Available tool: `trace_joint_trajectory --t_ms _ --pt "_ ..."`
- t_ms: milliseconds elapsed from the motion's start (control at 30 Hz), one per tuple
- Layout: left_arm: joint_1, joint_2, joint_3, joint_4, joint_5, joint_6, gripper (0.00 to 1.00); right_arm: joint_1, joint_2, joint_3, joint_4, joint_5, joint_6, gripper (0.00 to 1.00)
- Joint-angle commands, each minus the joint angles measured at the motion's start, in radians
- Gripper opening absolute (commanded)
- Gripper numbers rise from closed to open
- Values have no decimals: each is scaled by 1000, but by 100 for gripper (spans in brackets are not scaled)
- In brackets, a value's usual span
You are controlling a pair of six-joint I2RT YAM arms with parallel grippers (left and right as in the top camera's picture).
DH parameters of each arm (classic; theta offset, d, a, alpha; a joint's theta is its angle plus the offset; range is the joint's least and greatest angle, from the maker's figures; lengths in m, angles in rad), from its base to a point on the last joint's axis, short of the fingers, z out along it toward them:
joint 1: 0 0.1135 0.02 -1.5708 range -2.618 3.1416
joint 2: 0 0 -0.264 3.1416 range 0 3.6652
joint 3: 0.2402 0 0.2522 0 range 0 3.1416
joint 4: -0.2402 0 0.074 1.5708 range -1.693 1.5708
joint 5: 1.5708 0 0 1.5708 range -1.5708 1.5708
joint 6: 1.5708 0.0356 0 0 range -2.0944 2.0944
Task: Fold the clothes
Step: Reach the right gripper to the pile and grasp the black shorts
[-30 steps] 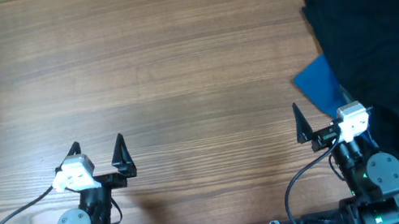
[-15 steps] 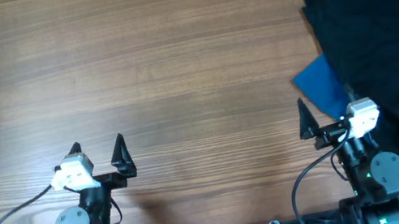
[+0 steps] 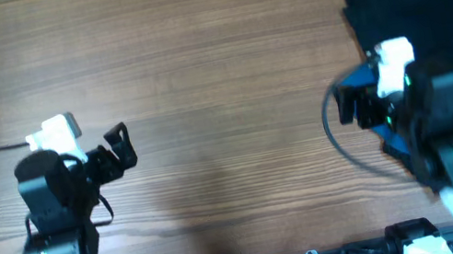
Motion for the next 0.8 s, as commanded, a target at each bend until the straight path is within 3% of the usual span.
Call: trace_joint_trajectory --t_ms 0,100,233,267,567,633,767 --pt "-5 52 63 -27 -1 -6 100 -4 145 101 -48 -2 -3 100" --pt "-5 50 63 -28 -1 -6 100 -4 222 103 -60 27 13 100" --pt "-5 50 63 -28 -2 -6 100 -42 310 103 -145 480 296 100" --pt "-5 50 63 -28 -1 -6 100 -69 348 101 -166 519 304 100" --pt "-5 50 63 -28 -2 -6 100 -184 587 99 -179 453 295 73" --pt "-5 50 63 -28 -2 -6 100 -185 589 99 -181 470 295 60" --pt "-5 50 63 -28 -2 -6 100 -185 589 99 -188 475 296 61"
